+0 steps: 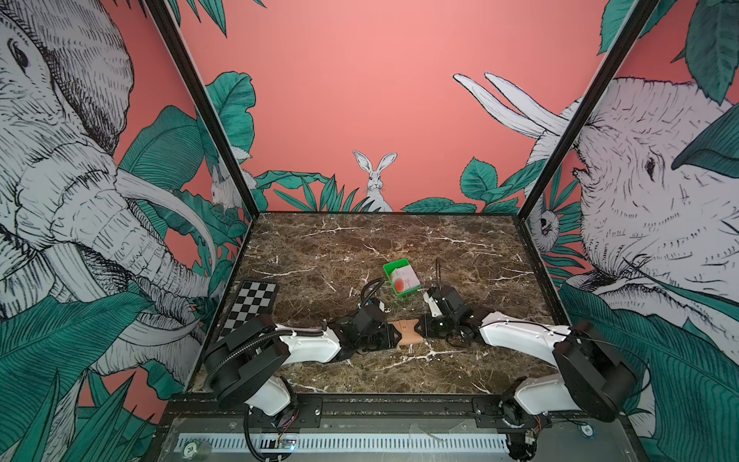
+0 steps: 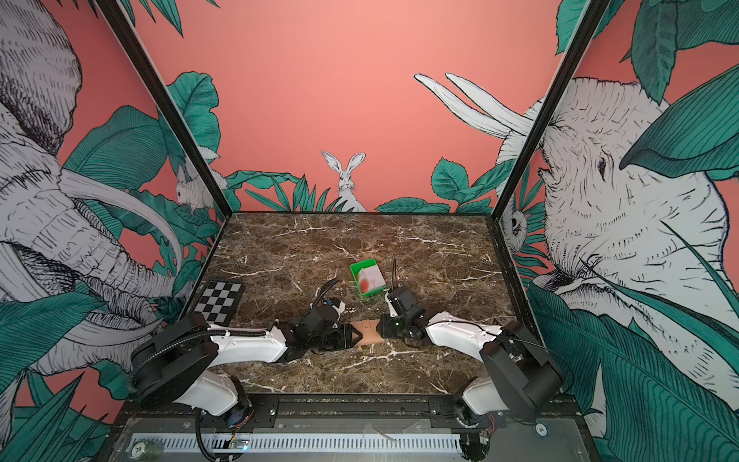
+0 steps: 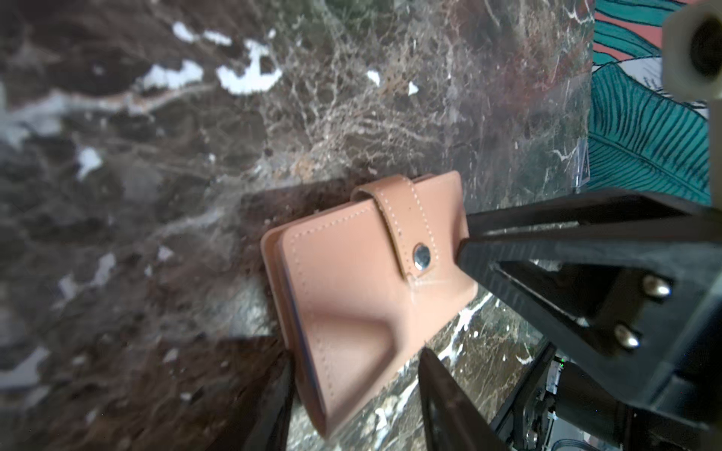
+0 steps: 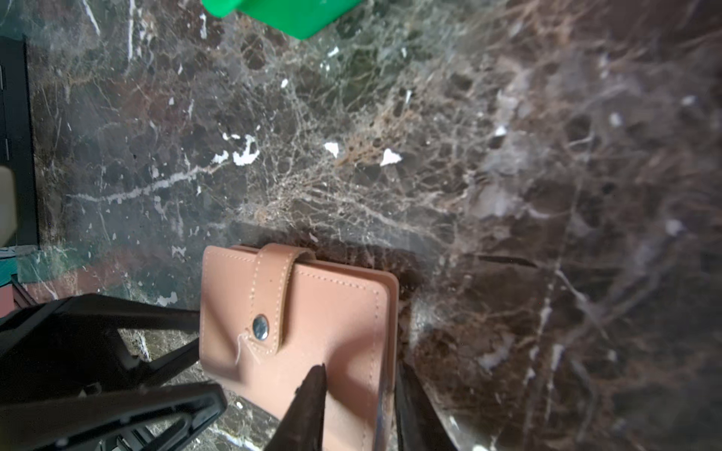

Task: Insert credit cards into a card holder
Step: Rotate the card holder at the center of the table.

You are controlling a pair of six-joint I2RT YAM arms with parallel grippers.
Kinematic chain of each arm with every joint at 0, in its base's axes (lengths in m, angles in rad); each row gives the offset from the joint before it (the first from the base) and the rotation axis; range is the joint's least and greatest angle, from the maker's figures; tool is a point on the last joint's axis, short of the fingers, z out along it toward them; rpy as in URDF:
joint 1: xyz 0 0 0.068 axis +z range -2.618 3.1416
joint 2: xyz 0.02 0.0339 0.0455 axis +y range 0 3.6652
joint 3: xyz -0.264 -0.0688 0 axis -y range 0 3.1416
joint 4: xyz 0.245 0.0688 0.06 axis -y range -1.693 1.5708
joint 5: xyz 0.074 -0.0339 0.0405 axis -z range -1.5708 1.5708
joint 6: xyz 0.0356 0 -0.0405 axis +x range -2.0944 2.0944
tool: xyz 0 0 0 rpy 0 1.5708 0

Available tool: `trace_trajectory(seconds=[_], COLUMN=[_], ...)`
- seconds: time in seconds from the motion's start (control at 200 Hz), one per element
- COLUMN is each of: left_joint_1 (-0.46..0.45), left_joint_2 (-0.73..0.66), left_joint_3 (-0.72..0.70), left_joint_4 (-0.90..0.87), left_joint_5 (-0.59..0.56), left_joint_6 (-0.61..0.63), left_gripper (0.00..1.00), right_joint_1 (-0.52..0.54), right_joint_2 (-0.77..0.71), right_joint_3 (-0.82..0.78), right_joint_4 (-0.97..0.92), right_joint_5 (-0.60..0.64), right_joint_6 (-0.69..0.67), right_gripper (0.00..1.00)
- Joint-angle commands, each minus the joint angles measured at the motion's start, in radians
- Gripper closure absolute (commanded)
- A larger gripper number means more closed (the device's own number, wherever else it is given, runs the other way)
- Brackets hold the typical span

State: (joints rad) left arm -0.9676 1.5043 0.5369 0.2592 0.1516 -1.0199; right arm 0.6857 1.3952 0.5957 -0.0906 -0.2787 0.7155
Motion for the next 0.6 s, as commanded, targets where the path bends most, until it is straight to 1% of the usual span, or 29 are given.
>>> trace_trajectory(seconds=[0.0,0.065,0.185,0.245,0.365,0.43,0.485,0.595], left_joint_1=[0.006,0.006,0.006,0.006,0.006,0.006,0.006,0.008], left_joint_2=[0.002,-0.003,-0.007,-0.009,-0.035,-0.056,-0.065,-0.050], left_joint_3=[0.034,0.027,0.016,0.010,-0.014,-0.023,-0.026,-0.016], left_joint_4=[-0.062,-0.060,-0.063,-0.069,-0.087,-0.106,-0.123,-0.118], left_joint_5=[0.005,0.002,0.007,0.014,0.020,0.024,0.027,0.027], left_joint_6=[0.040,0.038,0.037,0.031,0.005,0.002,0.006,0.023], left_gripper=[0.47,0.47,0.47,0.47,0.47,0.47,0.47,0.46], right_joint_1=[0.005,0.006,0.006,0.007,0.013,0.014,0.015,0.039], right_joint_2=[-0.030,-0.038,-0.034,-0.033,-0.040,-0.025,-0.003,0.023], right_joint_3=[-0.019,-0.014,-0.002,-0.002,0.003,0.014,0.022,0.021], right_joint_4=[-0.011,-0.032,-0.046,-0.047,-0.057,-0.054,-0.031,0.022], right_joint_5=[0.025,0.048,0.040,0.036,0.065,0.054,0.020,-0.004], right_joint_6=[0.016,0.015,0.002,-0.002,-0.007,-0.017,-0.017,0.001], right_gripper=[0.61,0.60,0.63,0.63,0.59,0.58,0.56,0.56])
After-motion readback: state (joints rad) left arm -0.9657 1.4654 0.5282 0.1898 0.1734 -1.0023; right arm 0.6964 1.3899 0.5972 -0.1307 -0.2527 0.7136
